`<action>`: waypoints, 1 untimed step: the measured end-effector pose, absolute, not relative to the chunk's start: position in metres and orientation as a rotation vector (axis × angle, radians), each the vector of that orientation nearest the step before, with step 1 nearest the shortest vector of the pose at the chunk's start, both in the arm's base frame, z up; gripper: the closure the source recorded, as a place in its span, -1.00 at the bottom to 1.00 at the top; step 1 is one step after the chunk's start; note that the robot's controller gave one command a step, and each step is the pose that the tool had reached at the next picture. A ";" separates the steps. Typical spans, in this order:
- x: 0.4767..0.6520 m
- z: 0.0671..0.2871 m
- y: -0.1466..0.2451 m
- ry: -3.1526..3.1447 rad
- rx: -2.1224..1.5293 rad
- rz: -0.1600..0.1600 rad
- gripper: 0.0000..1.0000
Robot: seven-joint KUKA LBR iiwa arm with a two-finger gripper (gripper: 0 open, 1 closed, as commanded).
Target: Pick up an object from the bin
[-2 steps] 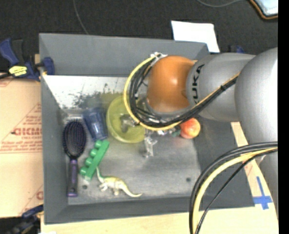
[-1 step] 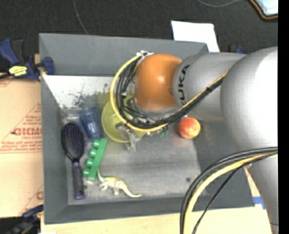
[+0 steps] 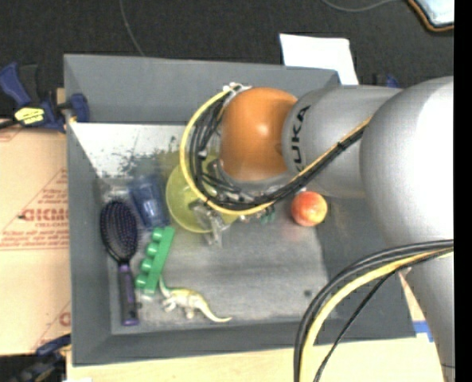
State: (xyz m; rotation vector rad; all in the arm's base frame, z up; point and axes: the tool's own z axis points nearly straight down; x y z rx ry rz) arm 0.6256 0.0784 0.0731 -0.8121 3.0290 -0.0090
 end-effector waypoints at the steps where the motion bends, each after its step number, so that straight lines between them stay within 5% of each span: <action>1: 0.623 0.105 0.077 3.037 -0.811 -0.008 1.00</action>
Offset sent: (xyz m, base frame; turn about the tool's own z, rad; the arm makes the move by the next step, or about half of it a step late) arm -0.0026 -0.0006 0.0441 0.0011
